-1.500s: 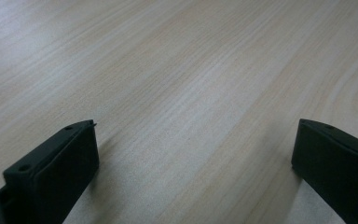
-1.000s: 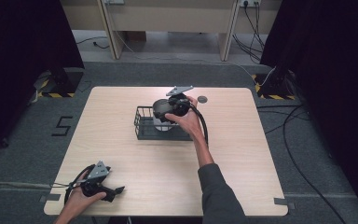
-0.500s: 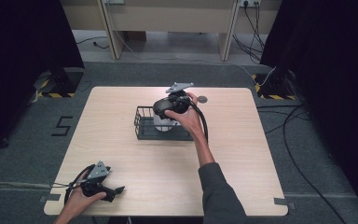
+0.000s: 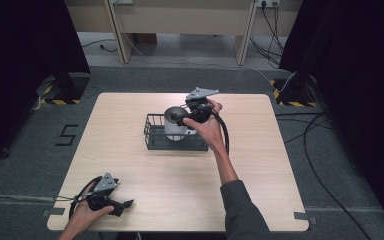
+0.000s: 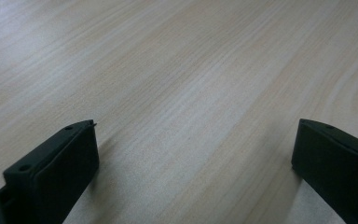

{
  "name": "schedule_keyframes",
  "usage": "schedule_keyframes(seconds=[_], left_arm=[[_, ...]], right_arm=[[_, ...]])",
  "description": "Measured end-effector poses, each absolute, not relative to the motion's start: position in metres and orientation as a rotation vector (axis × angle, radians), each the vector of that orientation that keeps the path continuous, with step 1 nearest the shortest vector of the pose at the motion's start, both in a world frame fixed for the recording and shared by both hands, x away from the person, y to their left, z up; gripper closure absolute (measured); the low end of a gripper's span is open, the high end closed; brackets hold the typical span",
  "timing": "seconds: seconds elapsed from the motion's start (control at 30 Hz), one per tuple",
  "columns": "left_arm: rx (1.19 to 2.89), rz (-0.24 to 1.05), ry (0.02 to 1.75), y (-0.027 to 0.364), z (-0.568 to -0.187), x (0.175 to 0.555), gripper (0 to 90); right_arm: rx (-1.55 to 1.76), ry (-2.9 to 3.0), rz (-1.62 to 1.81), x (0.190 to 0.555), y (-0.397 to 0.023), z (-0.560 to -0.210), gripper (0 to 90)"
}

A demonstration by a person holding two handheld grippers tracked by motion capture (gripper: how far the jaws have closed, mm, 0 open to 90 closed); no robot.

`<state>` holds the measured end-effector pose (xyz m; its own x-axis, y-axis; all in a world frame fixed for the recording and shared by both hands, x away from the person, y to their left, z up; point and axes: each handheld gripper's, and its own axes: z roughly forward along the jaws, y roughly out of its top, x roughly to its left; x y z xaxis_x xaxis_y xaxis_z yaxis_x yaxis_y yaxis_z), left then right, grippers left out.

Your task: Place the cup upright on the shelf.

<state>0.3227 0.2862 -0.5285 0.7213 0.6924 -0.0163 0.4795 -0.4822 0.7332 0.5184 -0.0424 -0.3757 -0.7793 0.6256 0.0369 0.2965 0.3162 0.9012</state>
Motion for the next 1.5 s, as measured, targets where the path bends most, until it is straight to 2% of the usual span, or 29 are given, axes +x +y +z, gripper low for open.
schedule_keyframes(seconds=[0.73,1.5], left_arm=[[2.177,0.367,0.882,0.286,-0.528,0.323,0.0],[2.175,0.369,0.885,0.286,-0.529,0.323,0.0]], right_arm=[[0.805,2.245,1.498,0.473,-0.072,-0.380,15.6],[0.806,2.250,1.534,0.432,-0.094,-0.405,16.3]])
